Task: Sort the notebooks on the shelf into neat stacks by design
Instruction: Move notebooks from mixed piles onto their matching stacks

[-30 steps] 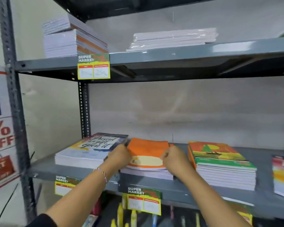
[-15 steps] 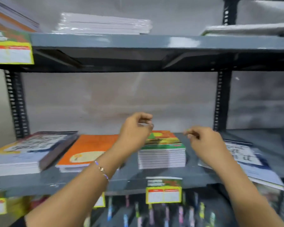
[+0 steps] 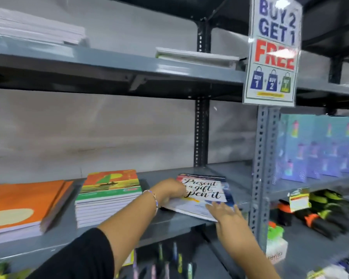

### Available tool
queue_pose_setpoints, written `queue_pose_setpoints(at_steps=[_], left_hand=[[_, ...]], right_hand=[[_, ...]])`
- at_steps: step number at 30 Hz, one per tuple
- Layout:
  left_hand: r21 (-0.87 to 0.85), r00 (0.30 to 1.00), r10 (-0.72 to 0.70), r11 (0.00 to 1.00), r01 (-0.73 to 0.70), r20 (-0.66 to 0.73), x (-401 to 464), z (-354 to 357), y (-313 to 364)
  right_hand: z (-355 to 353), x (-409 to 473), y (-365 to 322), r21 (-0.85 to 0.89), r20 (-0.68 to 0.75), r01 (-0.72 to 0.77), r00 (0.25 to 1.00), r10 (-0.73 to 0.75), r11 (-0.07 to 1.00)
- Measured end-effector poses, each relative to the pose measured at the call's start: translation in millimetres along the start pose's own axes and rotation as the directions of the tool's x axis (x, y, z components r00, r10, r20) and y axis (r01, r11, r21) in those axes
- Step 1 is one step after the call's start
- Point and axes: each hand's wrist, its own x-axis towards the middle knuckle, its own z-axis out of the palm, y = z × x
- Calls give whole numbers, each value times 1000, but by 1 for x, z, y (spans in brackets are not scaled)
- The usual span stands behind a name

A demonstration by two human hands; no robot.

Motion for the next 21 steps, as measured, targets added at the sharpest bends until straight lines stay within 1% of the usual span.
queue_pose_setpoints(at_steps=[1,3,4,5,6,7,8,9,10,11,12,13,14,15,16,18,19,21], left_hand=[[-48,999,-35,998,35,14,3,-2,-1],[-230,995,-84,969,95,59,3,-5,-3],[-341,993,-80,934,104,83,1,-4,-5],[-449,994,-57,889,93,92,-1,-4,-5],[-540,996,-32,839,75,89,-6,-3,-5],[-615,998,-9,787,48,66,-9,-3,-4],[-671,1000,5,741,17,31,-13,-4,-3],[-714,1000,15,700,-17,-9,-19,-7,-2],[-749,999,25,660,-48,-42,-25,-12,-3],[-785,997,39,615,-71,-60,-32,-17,-4],[-820,996,55,566,-88,-69,-42,-22,-6],[-847,994,76,521,-109,-81,-53,-31,-11],[-866,991,99,483,-129,-93,-63,-38,-15],[-879,987,116,453,-151,-109,-73,-48,-23],[-887,984,127,429,-170,-127,-83,-58,-29],[-896,977,100,390,-213,-189,-102,-81,-46],[-896,971,68,376,-237,-228,-110,-93,-56],[-884,949,5,363,-295,-315,-129,-121,-79]], right_hand=[[3,1,3,1,-18,-1,1000,1,1000],[8,0,9,16,-36,-3,999,3,1000],[10,0,9,64,-68,10,998,-5,998],[12,-1,9,165,-122,12,992,8,986],[11,-2,8,287,-177,-9,982,62,958],[8,-4,7,419,-236,-35,961,146,907],[4,-6,8,541,-293,-63,921,258,839],[-2,-5,9,644,-328,-90,865,381,760],[-10,-3,8,750,-297,-113,822,485,651],[-19,1,10,861,-203,-120,809,551,494],[-31,6,9,962,-60,-98,835,547,256],[-42,12,4,997,68,-72,891,448,-7],[-57,16,-5,973,134,-62,936,325,-221],[-70,20,-18,931,147,-54,960,238,-360],[-81,22,-32,902,145,-47,969,200,-428],[-95,31,-62,882,143,-62,980,141,-467],[-99,34,-78,876,143,-83,985,92,-474],[-103,41,-111,898,163,-158,986,-23,-411]])
